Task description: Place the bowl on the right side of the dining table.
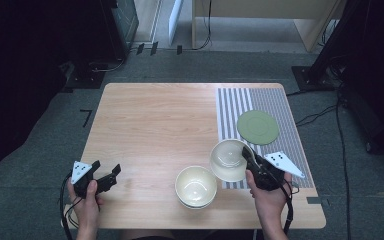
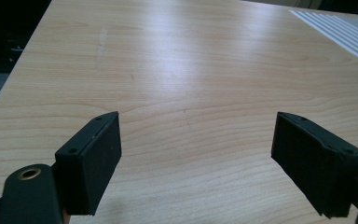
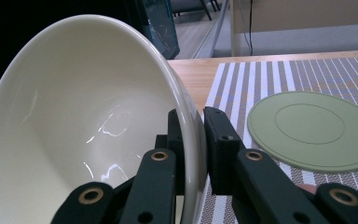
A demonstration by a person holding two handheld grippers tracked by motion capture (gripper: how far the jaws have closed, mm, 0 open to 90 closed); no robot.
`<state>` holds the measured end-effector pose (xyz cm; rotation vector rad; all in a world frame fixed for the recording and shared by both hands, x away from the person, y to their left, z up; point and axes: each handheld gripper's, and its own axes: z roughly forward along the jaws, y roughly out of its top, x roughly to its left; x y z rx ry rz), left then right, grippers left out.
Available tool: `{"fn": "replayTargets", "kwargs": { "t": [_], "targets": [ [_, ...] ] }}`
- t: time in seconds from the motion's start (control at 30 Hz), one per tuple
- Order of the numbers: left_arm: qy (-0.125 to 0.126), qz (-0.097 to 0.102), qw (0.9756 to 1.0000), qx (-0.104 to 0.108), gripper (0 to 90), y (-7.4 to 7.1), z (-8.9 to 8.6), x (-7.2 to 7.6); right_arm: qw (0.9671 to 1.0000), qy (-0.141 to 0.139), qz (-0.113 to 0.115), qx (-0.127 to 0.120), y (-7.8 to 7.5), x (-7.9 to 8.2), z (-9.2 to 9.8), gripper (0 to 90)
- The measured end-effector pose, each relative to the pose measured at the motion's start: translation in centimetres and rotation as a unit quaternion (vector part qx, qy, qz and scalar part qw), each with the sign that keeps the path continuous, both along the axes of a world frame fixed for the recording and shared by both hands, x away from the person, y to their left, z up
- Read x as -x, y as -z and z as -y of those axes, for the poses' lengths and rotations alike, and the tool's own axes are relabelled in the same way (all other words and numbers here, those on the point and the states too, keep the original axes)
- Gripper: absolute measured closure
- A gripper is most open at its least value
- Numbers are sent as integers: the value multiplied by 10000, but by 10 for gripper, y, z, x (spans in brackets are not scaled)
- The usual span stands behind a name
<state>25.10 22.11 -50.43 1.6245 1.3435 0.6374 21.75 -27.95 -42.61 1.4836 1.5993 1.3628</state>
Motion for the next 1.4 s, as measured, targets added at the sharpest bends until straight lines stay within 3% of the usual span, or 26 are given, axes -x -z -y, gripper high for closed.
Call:
{"fn": "replayTargets", "kwargs": {
  "t": [0.5,0.7,0.87,1.4],
  "targets": [
    [51,-65,10000,-38,155,9,0,-1,9997,229,-16,-50,-1,-8,18,822],
    [11,-115,9998,132,155,9,-3,-3,9993,363,-42,-86,-2,-14,29,822],
    [-8,-151,9999,27,156,9,0,-3,9988,478,-53,-121,-4,-20,37,822],
    [-25,-204,9998,15,156,10,0,-4,9971,698,-190,-256,-2,-41,48,822]
  ]
}}
